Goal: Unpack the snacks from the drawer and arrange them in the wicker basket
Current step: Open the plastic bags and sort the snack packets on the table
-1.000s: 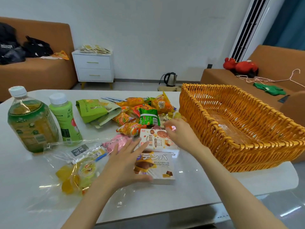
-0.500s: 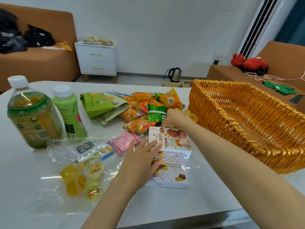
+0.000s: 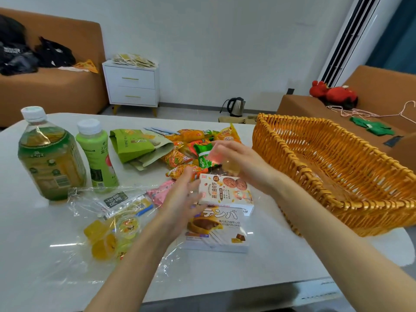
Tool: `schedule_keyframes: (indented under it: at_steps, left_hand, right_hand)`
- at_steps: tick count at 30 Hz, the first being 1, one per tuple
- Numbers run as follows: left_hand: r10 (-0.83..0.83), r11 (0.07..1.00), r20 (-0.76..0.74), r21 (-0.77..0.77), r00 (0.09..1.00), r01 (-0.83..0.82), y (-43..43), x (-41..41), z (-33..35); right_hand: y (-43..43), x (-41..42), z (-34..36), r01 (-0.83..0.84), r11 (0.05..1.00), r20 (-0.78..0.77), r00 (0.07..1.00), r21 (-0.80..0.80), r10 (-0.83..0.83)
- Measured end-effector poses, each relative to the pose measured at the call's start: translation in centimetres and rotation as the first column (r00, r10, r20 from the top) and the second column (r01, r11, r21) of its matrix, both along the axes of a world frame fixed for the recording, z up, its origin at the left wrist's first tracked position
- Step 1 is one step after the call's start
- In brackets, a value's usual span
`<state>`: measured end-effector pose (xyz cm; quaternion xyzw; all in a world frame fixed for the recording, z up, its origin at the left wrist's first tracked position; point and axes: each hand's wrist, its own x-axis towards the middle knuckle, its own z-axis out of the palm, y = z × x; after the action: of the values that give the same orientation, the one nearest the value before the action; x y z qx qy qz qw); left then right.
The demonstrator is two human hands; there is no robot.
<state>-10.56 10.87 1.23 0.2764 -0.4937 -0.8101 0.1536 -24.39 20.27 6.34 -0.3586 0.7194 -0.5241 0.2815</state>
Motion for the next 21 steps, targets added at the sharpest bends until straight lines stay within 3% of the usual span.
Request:
schedule_keyframes:
  at_steps: [2,5,9,14,18,21]
  left_hand:
    - [-0.046,0.918,-0.157,0.384,0.986,0.104,-0.4,0.2,0.5]
    - [0.012,0.795,-0.329,0.576,0.944,0.191,-0.2,0.6,0.8]
    - [0.076,0.784,-0.323,0.604,0.943,0.144,0.0,1.4,1.1]
    - [0.204,0.733,-0.181,0.679,0.962,-0.028,-1.2,2.8,1.3]
    - [0.240,0.758,-0.222,0.651,0.945,-0.040,-2.7,3.7,1.8]
    - [0.260,0.793,-0.276,0.608,0.925,-0.041,-4.0,4.0,2.4]
  right_hand:
    - [-0.2,2.8,-0.2,-0.040,0.999,-0.153,0.988,-0.015,0.038]
    - [-0.8,5.7,-1.3,-0.099,0.995,-0.253,0.962,0.017,0.100]
    - [-1.0,6.9,-2.2,-0.069,0.993,-0.500,0.860,0.093,0.107]
    - [-1.5,5.0,-1.1,0.031,0.997,-0.438,0.899,0.074,0.004]
    - [-3.1,-0.6,-2.3,0.211,0.967,-0.484,0.867,0.143,-0.118]
    - [-5.2,-4.3,-3.5,0.252,0.936,-0.575,0.816,0.246,-0.069]
